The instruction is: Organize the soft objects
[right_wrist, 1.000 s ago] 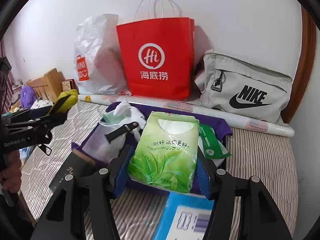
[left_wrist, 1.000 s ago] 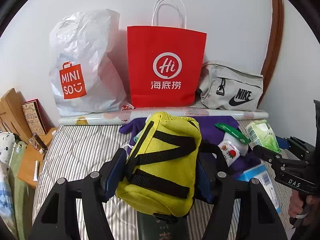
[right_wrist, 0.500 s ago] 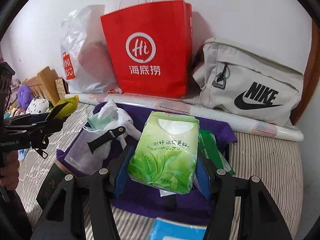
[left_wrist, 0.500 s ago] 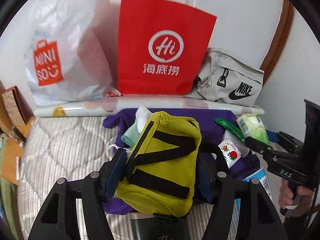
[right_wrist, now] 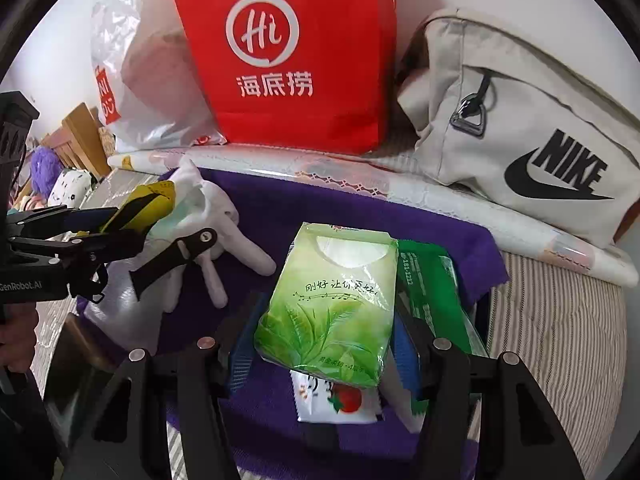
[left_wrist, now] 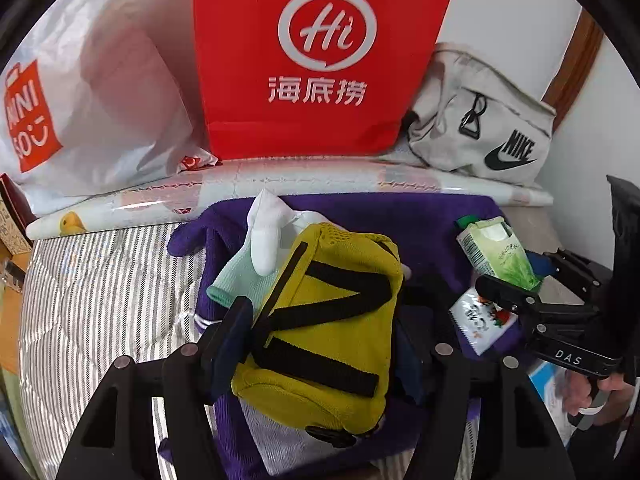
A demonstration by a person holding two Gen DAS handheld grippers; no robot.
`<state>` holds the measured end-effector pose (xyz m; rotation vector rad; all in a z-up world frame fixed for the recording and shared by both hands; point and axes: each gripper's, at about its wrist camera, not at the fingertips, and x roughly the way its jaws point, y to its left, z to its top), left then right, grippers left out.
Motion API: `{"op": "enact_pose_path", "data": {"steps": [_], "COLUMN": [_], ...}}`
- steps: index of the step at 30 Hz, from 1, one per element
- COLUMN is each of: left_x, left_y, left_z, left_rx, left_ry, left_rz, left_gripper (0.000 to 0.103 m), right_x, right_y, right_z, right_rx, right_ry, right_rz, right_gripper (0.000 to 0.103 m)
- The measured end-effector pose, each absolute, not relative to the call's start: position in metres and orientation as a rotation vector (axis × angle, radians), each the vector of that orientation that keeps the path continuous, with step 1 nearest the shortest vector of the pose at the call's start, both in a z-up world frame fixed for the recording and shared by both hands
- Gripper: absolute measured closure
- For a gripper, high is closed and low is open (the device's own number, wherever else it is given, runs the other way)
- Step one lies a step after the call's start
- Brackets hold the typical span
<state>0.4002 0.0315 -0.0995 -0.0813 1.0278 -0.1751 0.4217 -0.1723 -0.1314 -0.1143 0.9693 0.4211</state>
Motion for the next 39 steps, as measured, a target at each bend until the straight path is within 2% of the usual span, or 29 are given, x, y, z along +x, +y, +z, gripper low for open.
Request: {"op": "enact_pose_path", "data": {"steps": [11, 13, 17, 20, 39], "left_x": [0.419, 0.421, 0.421, 0.416, 0.342], "left_y": [0.030, 0.030, 0.030, 0.031, 0.041], "left_z": [-0.121, -0.122, -0.121, -0.116, -0.073], "left_rx": [-0.090, -0.094, -0.105, -0.096, -0.073], "left_ry": [1.108, 1.113, 1.109, 1.096, 1.038], "left_rz": [-0.192, -0.192, -0.208, -0.209, -0.135], "left_gripper": [0.037, 0.034, 0.025, 0.024, 0.024], "right_x": [0.438, 0.441, 0.444, 0.441, 0.372], "right_y": [-0.158, -0.157, -0.160, -0.164, -0.192], "right_z": [-0.153, -0.153, -0.153, -0.151, -0.097], "right_rx": [-0.158, -0.152, -0.140, -0.150, -0.056], "right_ry": [1.040, 1.055, 1.066, 1.064, 0.992], "right_rz": [0.446, 0.447, 0.464, 0.439, 0.379], "right_gripper": [0.043, 0.043, 0.034, 0.033, 0.032]}}
